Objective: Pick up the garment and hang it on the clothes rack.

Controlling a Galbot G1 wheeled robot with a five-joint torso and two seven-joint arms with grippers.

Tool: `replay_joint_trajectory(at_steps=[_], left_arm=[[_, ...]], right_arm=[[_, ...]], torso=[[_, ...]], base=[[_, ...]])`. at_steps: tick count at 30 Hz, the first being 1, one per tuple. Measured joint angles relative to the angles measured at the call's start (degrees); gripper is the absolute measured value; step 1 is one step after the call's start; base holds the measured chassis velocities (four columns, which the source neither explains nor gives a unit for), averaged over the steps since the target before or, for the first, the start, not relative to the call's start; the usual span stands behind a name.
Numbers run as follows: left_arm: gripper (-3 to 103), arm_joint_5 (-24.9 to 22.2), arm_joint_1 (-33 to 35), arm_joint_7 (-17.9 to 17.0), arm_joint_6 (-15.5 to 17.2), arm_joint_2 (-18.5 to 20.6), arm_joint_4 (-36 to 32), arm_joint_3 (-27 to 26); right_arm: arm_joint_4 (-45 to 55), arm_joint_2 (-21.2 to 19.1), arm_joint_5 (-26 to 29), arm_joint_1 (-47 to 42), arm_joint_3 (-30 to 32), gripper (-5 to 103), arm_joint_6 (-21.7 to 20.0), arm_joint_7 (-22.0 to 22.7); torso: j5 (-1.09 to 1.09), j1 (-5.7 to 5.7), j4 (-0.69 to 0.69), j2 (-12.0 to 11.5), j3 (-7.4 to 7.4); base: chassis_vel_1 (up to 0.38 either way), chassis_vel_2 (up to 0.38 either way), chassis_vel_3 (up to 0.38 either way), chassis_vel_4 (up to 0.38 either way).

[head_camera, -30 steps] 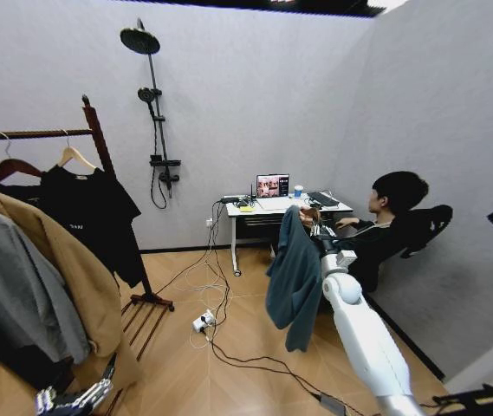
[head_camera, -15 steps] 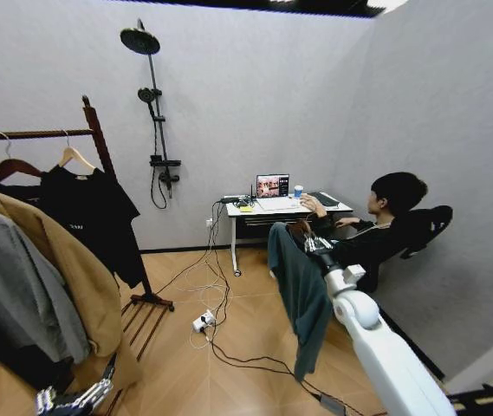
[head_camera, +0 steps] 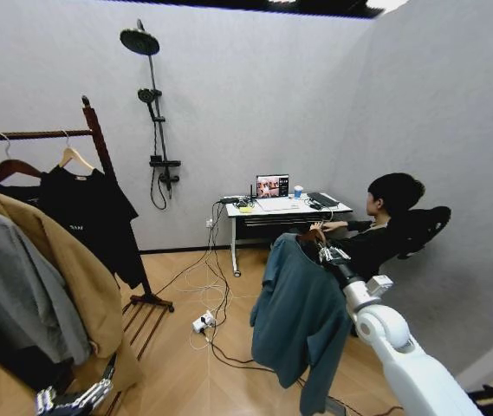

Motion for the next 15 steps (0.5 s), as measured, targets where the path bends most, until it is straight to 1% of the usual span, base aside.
replay_joint_trajectory(at_steps=[4,7,8,10,11,15], left_arm=[[100,0.0,0.0,0.0,0.0,0.0,0.0,0.0],[100,0.0,0.0,0.0,0.0,0.0,0.0,0.0],[100,0.0,0.0,0.0,0.0,0.0,0.0,0.0],[100,0.0,0.0,0.0,0.0,0.0,0.0,0.0],[100,0.0,0.0,0.0,0.0,0.0,0.0,0.0],[100,0.0,0.0,0.0,0.0,0.0,0.0,0.0]], right_arm=[[-0.4,-0.2,0.3,-0.1,0.0,10,0.5,-0.8],[-0.6,-0.2,0.3,-0.2,0.0,10,0.9,-1.2],[-0.7,-0.2,0.4,-0.2,-0.1,10,0.9,-1.4],[-0.7,-0.2,0.4,-0.2,-0.2,10,0.9,-1.5],[-0.7,-0.2,0.3,-0.2,-0.2,10,1.0,-1.6],[-0.5,-0.2,0.2,-0.3,-0.4,10,1.0,-2.0]], torso=[[0.01,0.01,-0.01,0.0,0.01],[0.00,0.02,-0.01,0.0,0.01],[0.02,0.04,0.02,0.0,0.02],[0.01,0.05,0.02,0.0,0.02],[-0.04,0.04,-0.01,0.0,0.02],[0.00,0.03,-0.02,0.0,0.01]], base=[[-0.150,0.157,0.161,-0.150],[-0.221,0.215,0.213,-0.202],[-0.185,0.222,0.242,-0.230],[-0.242,0.241,0.242,-0.244],[-0.242,0.245,0.258,-0.244],[-0.261,0.275,0.275,-0.277]])
